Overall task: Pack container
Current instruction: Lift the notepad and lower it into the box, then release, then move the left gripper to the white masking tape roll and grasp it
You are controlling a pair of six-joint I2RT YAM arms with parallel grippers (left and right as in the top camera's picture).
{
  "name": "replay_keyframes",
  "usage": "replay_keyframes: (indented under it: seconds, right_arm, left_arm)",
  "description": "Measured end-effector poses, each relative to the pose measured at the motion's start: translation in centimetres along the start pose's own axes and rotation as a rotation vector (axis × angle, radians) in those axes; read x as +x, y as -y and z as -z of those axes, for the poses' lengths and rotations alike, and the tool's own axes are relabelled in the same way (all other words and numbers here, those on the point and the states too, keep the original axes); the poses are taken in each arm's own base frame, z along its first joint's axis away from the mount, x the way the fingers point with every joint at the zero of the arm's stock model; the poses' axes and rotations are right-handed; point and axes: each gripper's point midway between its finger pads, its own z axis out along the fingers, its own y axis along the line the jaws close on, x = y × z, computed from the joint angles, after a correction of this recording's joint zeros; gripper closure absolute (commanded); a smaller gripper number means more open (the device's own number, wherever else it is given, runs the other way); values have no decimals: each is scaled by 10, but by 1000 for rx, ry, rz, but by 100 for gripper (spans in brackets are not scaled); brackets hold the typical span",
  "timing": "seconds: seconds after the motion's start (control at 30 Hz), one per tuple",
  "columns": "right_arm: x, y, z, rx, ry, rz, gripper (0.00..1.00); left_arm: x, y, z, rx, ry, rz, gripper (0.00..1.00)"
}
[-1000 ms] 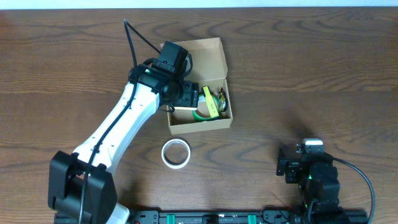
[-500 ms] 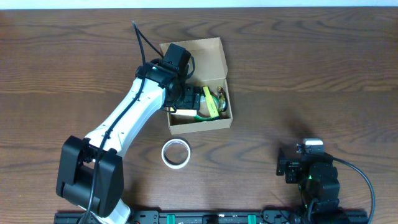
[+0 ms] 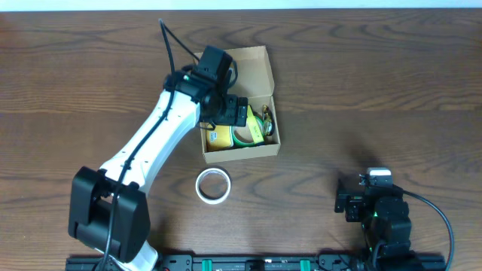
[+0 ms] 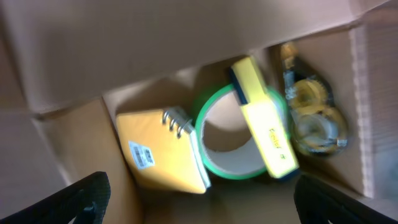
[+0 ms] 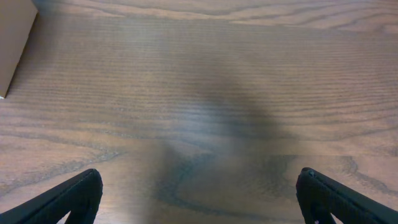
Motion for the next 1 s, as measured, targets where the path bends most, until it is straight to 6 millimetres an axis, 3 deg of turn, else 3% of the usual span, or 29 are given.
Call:
replay_keyframes:
  seconds: [0.13, 0.3, 0.37, 0.5, 0.7, 0.87, 1.0]
  right_arm:
    - [0, 0, 0, 0, 0, 0, 1]
    - [0, 0, 0, 0, 0, 0, 1]
    - [0, 0, 0, 0, -1, 0, 1]
    - [0, 0, 0, 0, 0, 0, 1]
    - [0, 0, 0, 0, 0, 0, 1]
    - [0, 0, 0, 0, 0, 0, 1]
    - [0, 0, 0, 0, 0, 0, 1]
  left_arm:
    - [-2, -5, 52, -75, 14, -87, 5]
    - [34, -16, 113, -123, 47, -127, 5]
    - [53, -21, 118, -122, 46, -113, 5]
    - [99, -31, 104, -105, -20, -99, 5]
    - [167, -16, 57, 109, -191, -171, 5]
    - [194, 5, 44, 297, -265, -246, 5]
    - [200, 1, 34, 287, -279, -199, 5]
